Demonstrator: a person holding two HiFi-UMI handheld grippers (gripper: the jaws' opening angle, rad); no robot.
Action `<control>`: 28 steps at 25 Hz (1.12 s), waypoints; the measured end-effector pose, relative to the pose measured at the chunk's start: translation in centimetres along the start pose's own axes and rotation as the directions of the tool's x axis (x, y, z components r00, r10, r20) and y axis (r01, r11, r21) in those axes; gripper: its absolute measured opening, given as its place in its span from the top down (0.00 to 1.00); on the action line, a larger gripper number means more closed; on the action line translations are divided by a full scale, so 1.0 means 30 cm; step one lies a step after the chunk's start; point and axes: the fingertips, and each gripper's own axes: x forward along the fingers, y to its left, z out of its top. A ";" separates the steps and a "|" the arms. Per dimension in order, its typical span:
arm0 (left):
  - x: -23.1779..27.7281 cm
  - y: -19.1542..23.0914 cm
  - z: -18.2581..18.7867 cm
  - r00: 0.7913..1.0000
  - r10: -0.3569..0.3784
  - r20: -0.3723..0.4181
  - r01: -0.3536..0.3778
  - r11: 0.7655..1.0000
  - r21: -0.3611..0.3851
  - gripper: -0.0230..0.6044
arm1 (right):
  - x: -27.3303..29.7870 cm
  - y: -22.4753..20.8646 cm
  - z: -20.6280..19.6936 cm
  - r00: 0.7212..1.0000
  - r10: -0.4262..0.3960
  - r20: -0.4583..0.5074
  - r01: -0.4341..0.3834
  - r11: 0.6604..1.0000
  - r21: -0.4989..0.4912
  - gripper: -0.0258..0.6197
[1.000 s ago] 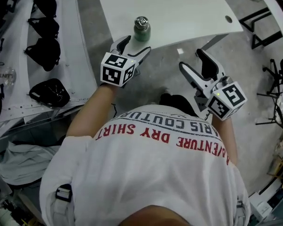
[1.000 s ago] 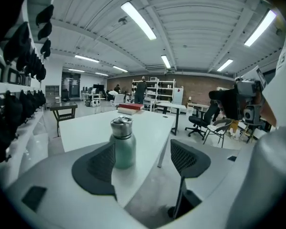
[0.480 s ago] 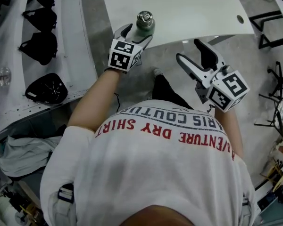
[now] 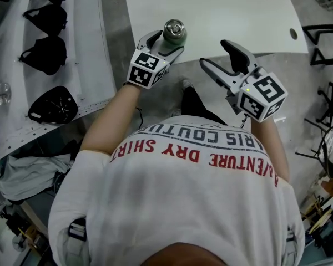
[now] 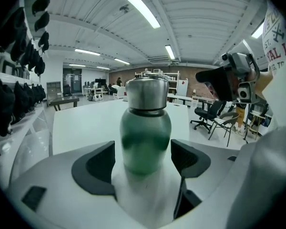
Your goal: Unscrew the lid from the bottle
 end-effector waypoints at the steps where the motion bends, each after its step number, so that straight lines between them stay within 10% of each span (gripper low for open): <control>1: 0.003 0.003 -0.002 1.000 -0.004 0.002 0.004 1.000 -0.005 0.39 | 0.023 -0.005 -0.003 1.000 0.014 -0.010 -0.014 1.000 0.001 0.46; 28: 0.021 -0.015 0.009 0.998 -0.063 -0.011 0.063 0.998 0.000 0.40 | 0.408 -0.013 -0.043 0.972 0.165 -0.165 -0.199 0.957 -0.212 0.47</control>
